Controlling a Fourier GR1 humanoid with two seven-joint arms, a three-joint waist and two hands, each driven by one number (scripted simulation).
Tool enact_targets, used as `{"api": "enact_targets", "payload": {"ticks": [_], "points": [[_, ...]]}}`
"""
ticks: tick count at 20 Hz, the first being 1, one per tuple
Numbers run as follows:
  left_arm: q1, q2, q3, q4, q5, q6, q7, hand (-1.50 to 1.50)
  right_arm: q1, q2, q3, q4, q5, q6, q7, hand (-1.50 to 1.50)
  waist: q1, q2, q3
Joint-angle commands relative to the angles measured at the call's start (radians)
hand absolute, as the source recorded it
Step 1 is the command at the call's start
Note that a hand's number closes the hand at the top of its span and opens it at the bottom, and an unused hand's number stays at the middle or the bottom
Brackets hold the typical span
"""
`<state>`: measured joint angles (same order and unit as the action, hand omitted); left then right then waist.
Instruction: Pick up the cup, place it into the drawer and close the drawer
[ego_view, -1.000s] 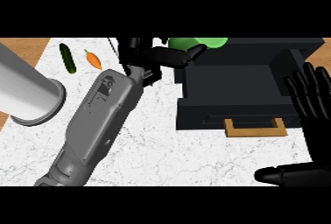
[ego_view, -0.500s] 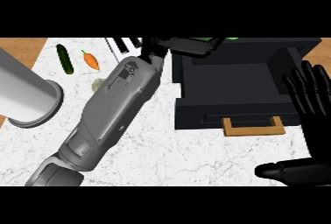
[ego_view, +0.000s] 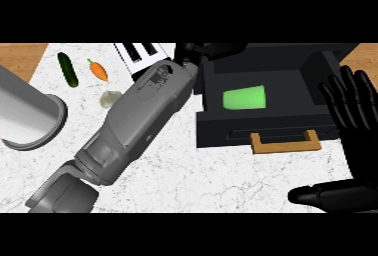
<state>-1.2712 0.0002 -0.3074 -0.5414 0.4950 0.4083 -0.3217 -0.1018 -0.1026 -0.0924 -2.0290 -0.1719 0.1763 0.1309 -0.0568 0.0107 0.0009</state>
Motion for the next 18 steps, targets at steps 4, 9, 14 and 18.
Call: {"api": "enact_targets", "payload": {"ticks": [4,9,14,18], "points": [[-0.073,0.0,-0.115,0.107,0.07,0.015,0.0,1.5,-0.027,-0.016,0.003,0.026,-0.018,0.027,0.002,-1.5,-0.017,0.006,0.001],[-0.049,0.0,-0.201,0.152,0.084,0.022,-0.036,1.5,-0.007,0.002,0.009,0.004,-0.021,0.019,-0.007,-1.5,-0.038,0.01,0.001],[-0.028,0.0,-0.291,0.167,0.083,0.076,-0.018,-1.5,-0.033,-0.009,0.01,0.022,-0.039,0.04,-0.008,-1.5,-0.064,0.016,0.001],[-0.033,0.0,-0.306,0.131,0.126,0.125,-0.02,-1.5,-0.063,-0.002,0.001,0.024,-0.06,0.025,0.012,-1.5,-0.065,0.017,0.001]]}}
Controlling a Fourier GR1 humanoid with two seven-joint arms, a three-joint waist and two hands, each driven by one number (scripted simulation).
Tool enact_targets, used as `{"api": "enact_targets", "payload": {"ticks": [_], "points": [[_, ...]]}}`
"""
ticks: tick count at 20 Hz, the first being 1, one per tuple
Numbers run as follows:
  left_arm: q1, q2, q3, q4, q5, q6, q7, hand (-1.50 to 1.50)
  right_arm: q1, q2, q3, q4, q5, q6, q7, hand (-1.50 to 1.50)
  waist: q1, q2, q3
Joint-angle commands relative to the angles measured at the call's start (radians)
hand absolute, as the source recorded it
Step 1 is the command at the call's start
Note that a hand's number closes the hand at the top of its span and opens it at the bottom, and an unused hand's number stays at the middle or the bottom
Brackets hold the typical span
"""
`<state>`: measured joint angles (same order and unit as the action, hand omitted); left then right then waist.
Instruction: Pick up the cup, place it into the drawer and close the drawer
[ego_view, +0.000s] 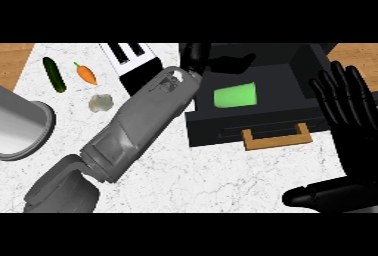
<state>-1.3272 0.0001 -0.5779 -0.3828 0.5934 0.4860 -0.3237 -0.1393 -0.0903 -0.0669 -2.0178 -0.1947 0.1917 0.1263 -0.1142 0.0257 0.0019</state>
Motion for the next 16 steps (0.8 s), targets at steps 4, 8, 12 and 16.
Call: {"api": "enact_targets", "payload": {"ticks": [4,8,12,16], "points": [[-0.017,0.0,0.019,-0.028,0.096,-0.026,-0.042,-1.5,-0.04,-0.005,-0.015,-0.029,-0.063,0.001,0.049,-1.5,-0.005,0.002,-0.001],[0.0,0.0,0.017,-0.108,0.165,-0.002,-0.093,-1.5,0.004,0.02,0.003,-0.004,-0.091,0.022,0.022,-1.5,0.009,-0.005,-0.001],[0.031,0.0,0.068,-0.122,0.201,-0.092,-0.18,-1.5,0.036,-0.026,-0.054,-0.024,-0.154,0.056,0.042,-1.5,0.057,-0.015,-0.001],[0.043,0.037,0.111,-0.197,0.183,-0.103,-0.1,-1.5,0.093,-0.054,-0.059,-0.067,-0.141,0.099,0.017,1.5,0.105,-0.029,-0.002]]}}
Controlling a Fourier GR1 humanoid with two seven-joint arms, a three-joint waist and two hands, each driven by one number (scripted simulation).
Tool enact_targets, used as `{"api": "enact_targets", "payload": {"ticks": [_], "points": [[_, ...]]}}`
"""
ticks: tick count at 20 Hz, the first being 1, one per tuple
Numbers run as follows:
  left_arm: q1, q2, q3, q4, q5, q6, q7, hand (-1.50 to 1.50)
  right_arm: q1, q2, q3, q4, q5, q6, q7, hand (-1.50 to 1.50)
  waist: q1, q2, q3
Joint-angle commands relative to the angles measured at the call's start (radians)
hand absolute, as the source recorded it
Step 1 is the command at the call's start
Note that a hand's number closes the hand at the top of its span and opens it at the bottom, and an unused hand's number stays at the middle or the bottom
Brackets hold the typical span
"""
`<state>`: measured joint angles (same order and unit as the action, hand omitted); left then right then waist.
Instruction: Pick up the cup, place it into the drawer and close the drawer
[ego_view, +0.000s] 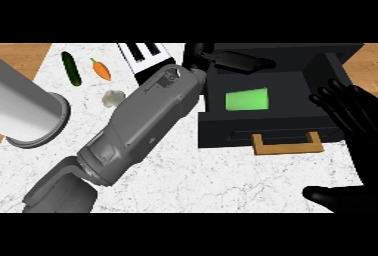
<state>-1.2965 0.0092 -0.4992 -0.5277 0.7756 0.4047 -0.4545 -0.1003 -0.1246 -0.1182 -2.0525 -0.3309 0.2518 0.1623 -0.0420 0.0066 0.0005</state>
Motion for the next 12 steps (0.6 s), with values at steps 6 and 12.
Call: {"api": "enact_targets", "payload": {"ticks": [6,12], "points": [[0.16,0.11,0.077,-0.179,0.02,-0.024,0.011,-1.5,0.059,-0.097,0.042,-0.058,0.13,0.104,-0.02,1.5,0.058,-0.014,-0.001],[0.368,0.242,0.077,-0.443,0.028,0.017,0.097,-1.5,0.11,-0.163,0.02,-0.045,0.184,0.166,-0.035,1.5,0.082,-0.021,-0.001]]}}
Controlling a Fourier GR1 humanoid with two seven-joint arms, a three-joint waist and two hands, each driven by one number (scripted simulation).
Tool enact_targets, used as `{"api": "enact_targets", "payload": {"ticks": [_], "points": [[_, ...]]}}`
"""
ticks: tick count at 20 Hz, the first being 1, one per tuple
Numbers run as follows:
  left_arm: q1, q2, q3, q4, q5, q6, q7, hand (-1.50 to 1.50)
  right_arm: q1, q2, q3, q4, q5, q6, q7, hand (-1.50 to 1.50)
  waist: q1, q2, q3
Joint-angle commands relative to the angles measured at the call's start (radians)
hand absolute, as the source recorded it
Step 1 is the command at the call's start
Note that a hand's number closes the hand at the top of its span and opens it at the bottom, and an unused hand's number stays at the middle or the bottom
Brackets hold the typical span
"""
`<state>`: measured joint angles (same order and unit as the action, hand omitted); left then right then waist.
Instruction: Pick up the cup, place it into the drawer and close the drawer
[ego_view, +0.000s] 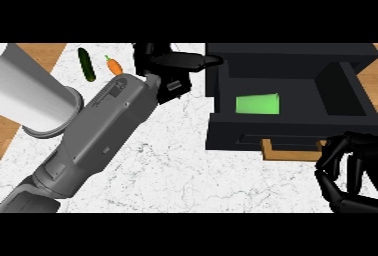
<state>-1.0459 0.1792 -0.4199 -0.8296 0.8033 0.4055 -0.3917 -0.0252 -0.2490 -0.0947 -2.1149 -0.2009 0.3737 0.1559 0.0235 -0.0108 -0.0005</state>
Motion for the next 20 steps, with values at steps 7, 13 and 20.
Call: {"api": "enact_targets", "payload": {"ticks": [7,13,20], "points": [[0.418,0.23,0.011,-0.487,0.016,0.002,0.092,-1.5,0.051,-0.017,0.044,0.079,0.198,0.013,-0.049,1.5,0.022,-0.002,0.001],[0.62,0.343,0.083,-0.618,0.052,-0.109,0.087,-1.5,-0.008,-0.073,0.114,0.151,0.417,0.014,-0.138,1.5,0.013,0.006,0.001],[0.744,0.379,0.136,-0.646,0.067,-0.19,0.046,-1.5,-0.069,-0.091,0.303,0.352,0.808,-0.121,-0.284,1.5,0.016,0.013,0.001]]}}
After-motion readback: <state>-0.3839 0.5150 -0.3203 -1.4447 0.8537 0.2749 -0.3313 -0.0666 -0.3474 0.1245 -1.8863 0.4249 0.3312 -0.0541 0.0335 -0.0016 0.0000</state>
